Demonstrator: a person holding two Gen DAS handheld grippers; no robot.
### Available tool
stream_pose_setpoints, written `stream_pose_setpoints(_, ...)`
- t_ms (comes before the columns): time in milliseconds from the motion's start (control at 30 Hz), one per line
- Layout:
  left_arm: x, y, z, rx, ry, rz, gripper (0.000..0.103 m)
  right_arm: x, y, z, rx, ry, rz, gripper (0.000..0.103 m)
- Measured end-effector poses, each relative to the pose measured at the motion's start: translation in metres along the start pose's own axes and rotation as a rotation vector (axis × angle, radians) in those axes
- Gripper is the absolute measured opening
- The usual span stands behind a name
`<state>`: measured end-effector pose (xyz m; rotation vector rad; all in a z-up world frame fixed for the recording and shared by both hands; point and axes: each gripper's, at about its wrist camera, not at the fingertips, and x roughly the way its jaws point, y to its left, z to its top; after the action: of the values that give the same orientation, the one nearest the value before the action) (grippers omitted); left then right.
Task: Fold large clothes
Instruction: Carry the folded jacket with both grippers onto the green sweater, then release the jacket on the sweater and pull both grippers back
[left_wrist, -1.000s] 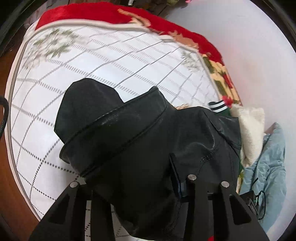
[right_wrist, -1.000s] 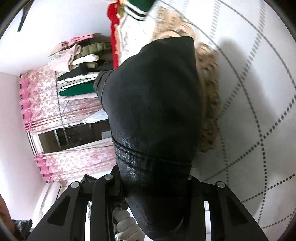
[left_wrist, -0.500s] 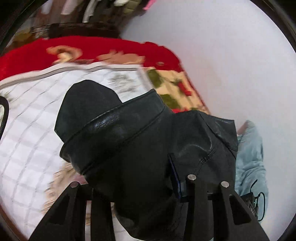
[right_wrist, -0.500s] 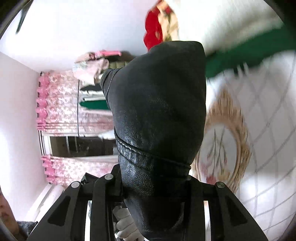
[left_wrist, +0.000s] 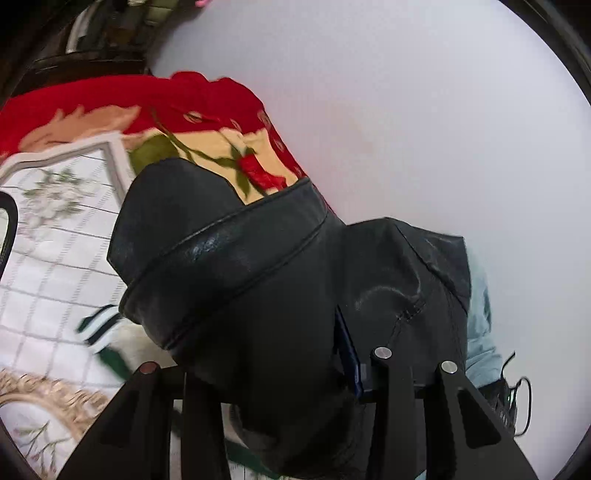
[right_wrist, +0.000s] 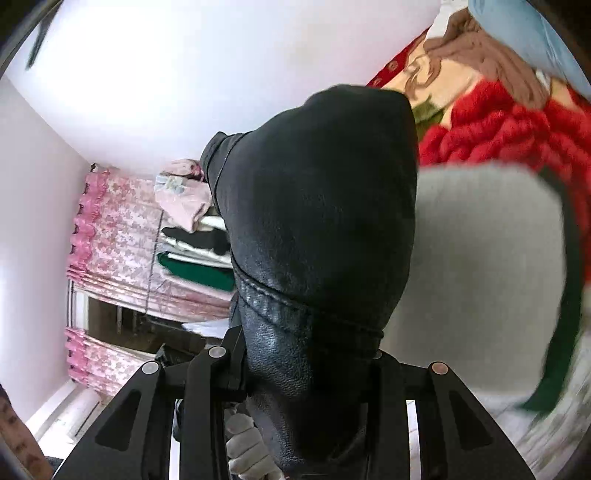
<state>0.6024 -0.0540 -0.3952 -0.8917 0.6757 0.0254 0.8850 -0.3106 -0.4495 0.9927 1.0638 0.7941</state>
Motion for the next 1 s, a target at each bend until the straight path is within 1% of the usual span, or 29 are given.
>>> stream_pose_setpoints(33,0.011,0.001,-0.002,0.01,0.013,0.011,0.036,-0.002,-0.011,0.014,0.014,0.001,-0.005,0.036)
stream_pose_setpoints(67,0.03,0.007,-0.007,0.026,0.041,0.03,0.036,0.0,-0.031,0.029,0.036,0.013,-0.016,0.036)
stream_pose_setpoints(167,0.063,0.023,-0.02,0.087,0.104,0.094,0.036,0.006,-0.084,0.043,0.085,0.048,-0.071,0.037)
stream_pose_setpoints(200,0.069,0.03,-0.023,0.106,0.119,0.101,0.038,0.01,-0.102,0.046,0.111,0.065,-0.084,0.04)
stream_pose_setpoints(233,0.073,0.032,-0.024,0.119,0.13,0.105,0.042,0.013,-0.115,0.046,0.132,0.072,-0.091,0.041)
stream_pose_setpoints(267,0.074,0.036,-0.024,0.131,0.139,0.109,0.046,0.016,-0.121,0.045,0.131,0.074,-0.102,0.044)
stream_pose_setpoints(300,0.074,0.034,-0.025,0.137,0.141,0.11,0.047,0.016,-0.127,0.043,0.126,0.076,-0.108,0.049)
stream_pose_setpoints(333,0.072,0.032,-0.024,0.149,0.144,0.112,0.048,0.018,-0.13,0.039,0.127,0.081,-0.114,0.052)
stream_pose_setpoints(367,0.071,0.029,-0.022,0.169,0.157,0.121,0.048,0.018,-0.125,0.042,0.115,0.087,-0.14,0.054)
stream_pose_setpoints(400,0.073,0.023,-0.023,0.187,0.17,0.132,0.048,0.022,-0.127,0.032,0.097,0.093,-0.176,0.06)
stream_pose_setpoints(433,0.073,0.018,-0.023,0.202,0.184,0.14,0.049,0.02,-0.122,0.032,0.083,0.091,-0.231,0.062)
stream_pose_setpoints(500,0.069,0.011,-0.024,0.249,0.201,0.17,0.061,0.018,-0.118,0.025,0.07,0.082,-0.32,0.07)
stream_pose_setpoints(533,0.065,0.007,-0.026,0.274,0.205,0.187,0.076,0.017,-0.11,0.02,0.059,0.067,-0.379,0.073)
stream_pose_setpoints(567,0.06,0.003,-0.027,0.303,0.212,0.204,0.091,0.018,-0.097,0.009,0.038,0.043,-0.456,0.08)
stream_pose_setpoints(600,0.057,0.001,-0.026,0.329,0.217,0.221,0.095,0.018,-0.086,0.002,0.011,0.022,-0.534,0.089)
stream_pose_setpoints(633,0.053,-0.003,-0.027,0.36,0.224,0.241,0.098,0.015,-0.076,-0.006,-0.026,-0.006,-0.611,0.092)
stream_pose_setpoints(700,0.045,-0.009,-0.027,0.424,0.241,0.291,0.098,0.011,-0.056,-0.022,-0.087,-0.044,-0.747,0.101)
stream_pose_setpoints(733,0.039,-0.011,-0.027,0.453,0.237,0.315,0.098,0.01,-0.046,-0.03,-0.109,-0.058,-0.817,0.103)
stream_pose_setpoints(767,0.031,-0.015,-0.027,0.495,0.226,0.346,0.098,0.009,-0.033,-0.042,-0.14,-0.072,-0.917,0.103)
stream_pose_setpoints(800,0.022,-0.019,-0.028,0.535,0.215,0.37,0.099,0.01,-0.026,-0.056,-0.158,-0.08,-0.974,0.103)
stream_pose_setpoints(833,0.012,-0.023,-0.028,0.572,0.2,0.387,0.099,0.011,-0.012,-0.069,-0.184,-0.095,-1.052,0.103)
stream_pose_setpoints(867,-0.003,-0.03,-0.03,0.623,0.183,0.409,0.099,0.011,-0.004,-0.081,-0.202,-0.108,-1.108,0.103)
stream_pose_setpoints(900,-0.013,-0.034,-0.03,0.653,0.174,0.419,0.099,0.009,0.001,-0.094,-0.216,-0.121,-1.145,0.103)
stream_pose_setpoints(933,-0.026,-0.038,-0.03,0.678,0.168,0.419,0.099,0.008,0.007,-0.11,-0.229,-0.137,-1.174,0.103)
stream_pose_setpoints(967,-0.035,-0.039,-0.028,0.696,0.163,0.42,0.1,0.006,0.022,-0.125,-0.236,-0.164,-1.209,0.103)
stream_pose_setpoints(1000,-0.047,-0.042,-0.028,0.717,0.158,0.426,0.1,0.007,0.033,-0.14,-0.235,-0.179,-1.222,0.103)
